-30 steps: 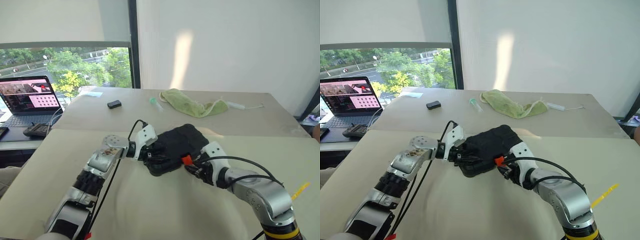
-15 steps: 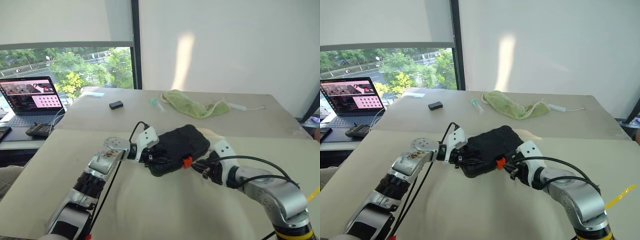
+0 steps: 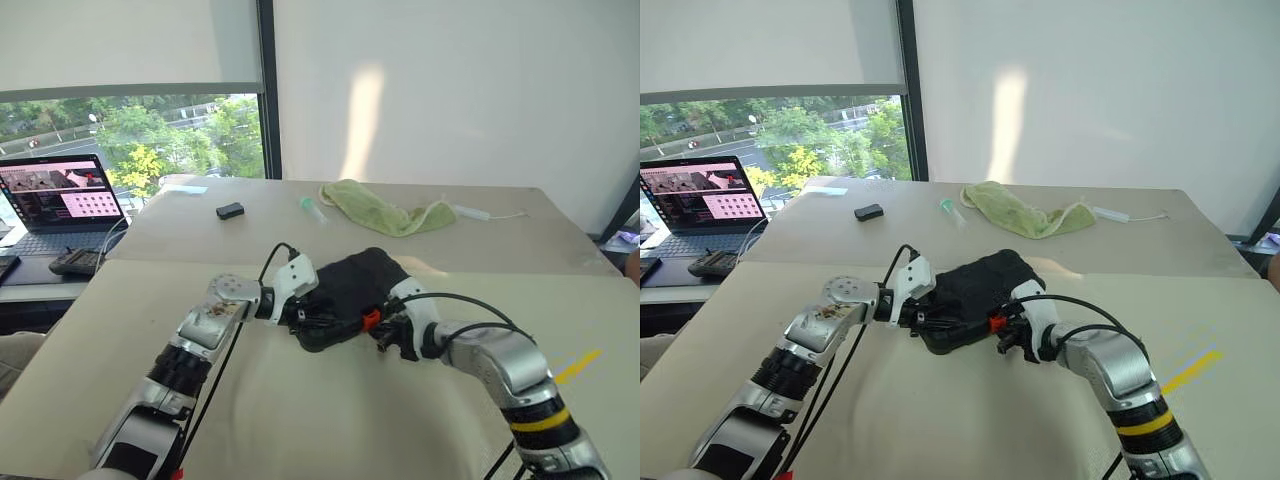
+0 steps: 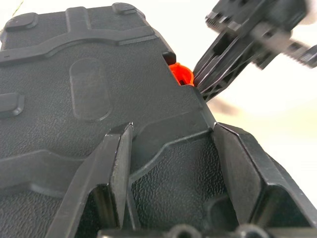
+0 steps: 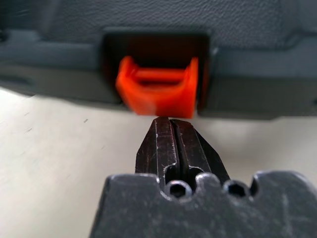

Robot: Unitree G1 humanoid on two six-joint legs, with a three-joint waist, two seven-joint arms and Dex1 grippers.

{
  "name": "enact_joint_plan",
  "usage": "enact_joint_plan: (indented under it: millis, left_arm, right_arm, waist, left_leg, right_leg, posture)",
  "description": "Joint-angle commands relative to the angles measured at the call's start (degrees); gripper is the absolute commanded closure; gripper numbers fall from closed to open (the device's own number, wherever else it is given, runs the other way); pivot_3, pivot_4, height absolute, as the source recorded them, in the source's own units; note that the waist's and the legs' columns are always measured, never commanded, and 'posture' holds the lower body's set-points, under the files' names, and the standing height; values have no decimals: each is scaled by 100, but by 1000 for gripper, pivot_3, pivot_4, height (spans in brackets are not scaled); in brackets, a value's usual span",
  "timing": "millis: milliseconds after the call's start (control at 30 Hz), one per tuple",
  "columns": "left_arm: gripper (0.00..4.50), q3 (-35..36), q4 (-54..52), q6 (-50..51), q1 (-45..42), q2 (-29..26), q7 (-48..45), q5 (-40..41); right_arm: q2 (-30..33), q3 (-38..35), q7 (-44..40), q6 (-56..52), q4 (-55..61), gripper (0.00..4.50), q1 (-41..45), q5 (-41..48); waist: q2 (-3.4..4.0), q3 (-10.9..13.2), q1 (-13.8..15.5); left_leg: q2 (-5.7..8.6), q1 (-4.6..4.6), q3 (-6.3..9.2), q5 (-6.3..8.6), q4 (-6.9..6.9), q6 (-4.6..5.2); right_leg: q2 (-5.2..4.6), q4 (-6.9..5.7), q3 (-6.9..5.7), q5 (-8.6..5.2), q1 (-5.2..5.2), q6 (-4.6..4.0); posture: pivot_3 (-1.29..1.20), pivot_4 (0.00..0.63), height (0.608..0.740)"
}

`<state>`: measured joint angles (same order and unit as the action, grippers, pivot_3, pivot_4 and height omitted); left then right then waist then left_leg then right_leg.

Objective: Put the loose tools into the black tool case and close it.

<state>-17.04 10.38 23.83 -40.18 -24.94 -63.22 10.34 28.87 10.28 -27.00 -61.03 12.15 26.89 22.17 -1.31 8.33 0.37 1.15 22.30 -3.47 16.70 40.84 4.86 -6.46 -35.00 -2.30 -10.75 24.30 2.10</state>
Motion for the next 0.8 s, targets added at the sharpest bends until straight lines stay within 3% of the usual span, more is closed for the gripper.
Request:
enact_joint_plan:
  millis: [33,167,200,300,400,567,633,800]
  left_arm:
    - [1765,-172,150,13,266,-29,11,-171]
    - [1765,567,-256,-476,667,183,535,204]
    - [1765,705,-411,-347,748,146,533,340]
    - [1045,1322,-1221,460,1200,-21,497,1144]
    - [39,1915,-2101,910,1919,-309,644,1702]
    - [0,2747,-2896,1143,3354,-1025,531,2134]
    - [0,3031,-3002,1154,3743,-1159,619,2220]
    - [0,3465,-3473,996,4755,-1438,657,2264]
  right_arm:
    - [100,-129,-248,809,494,4451,-100,-101]
    - [266,-726,-657,1911,1681,4451,-1248,107]
    - [208,-1001,-546,2058,1828,4189,-1496,129]
    - [346,-1686,-742,2424,2406,3327,-2466,312]
    - [460,-2508,-942,2703,2874,2375,-3436,454]
    - [596,-3803,-1678,3344,3071,562,-4962,655]
    - [578,-4146,-1845,3528,3048,51,-5326,700]
    - [636,-4810,-2296,3750,3023,51,-5959,1005]
  waist:
    - [0,0,0]
    - [4,-2,0]
    - [6,-3,-4]
    - [5,-1,3]
    - [10,3,22]
    - [24,11,33]
    - [27,13,34]
    - [39,20,48]
  left_leg:
    - [1,0,0,0,0,0]
    - [-1,3,0,1,-11,0]
    - [-3,5,1,1,-13,-1]
    - [-8,12,1,0,-12,-3]
    - [-12,8,2,11,-12,-2]
    - [-12,5,2,17,-10,-8]
    - [-16,-5,3,20,-13,-10]
    - [-20,-13,2,44,-13,-55]
  right_leg:
    - [-1,0,1,0,0,0]
    - [0,4,2,-3,6,3]
    - [-1,5,4,-6,8,7]
    - [-2,6,4,-7,11,8]
    - [-9,6,3,-11,8,12]
    - [-17,9,7,-14,6,10]
    - [-19,9,7,-18,1,5]
    - [-51,12,3,-48,0,-27]
  posture:
    - [0,150,740]
    - [0,150,740]
    - [0,150,740]
    - [0,150,740]
    - [0,150,740]
    - [0,150,740]
    - [0,150,740]
    - [0,150,740]
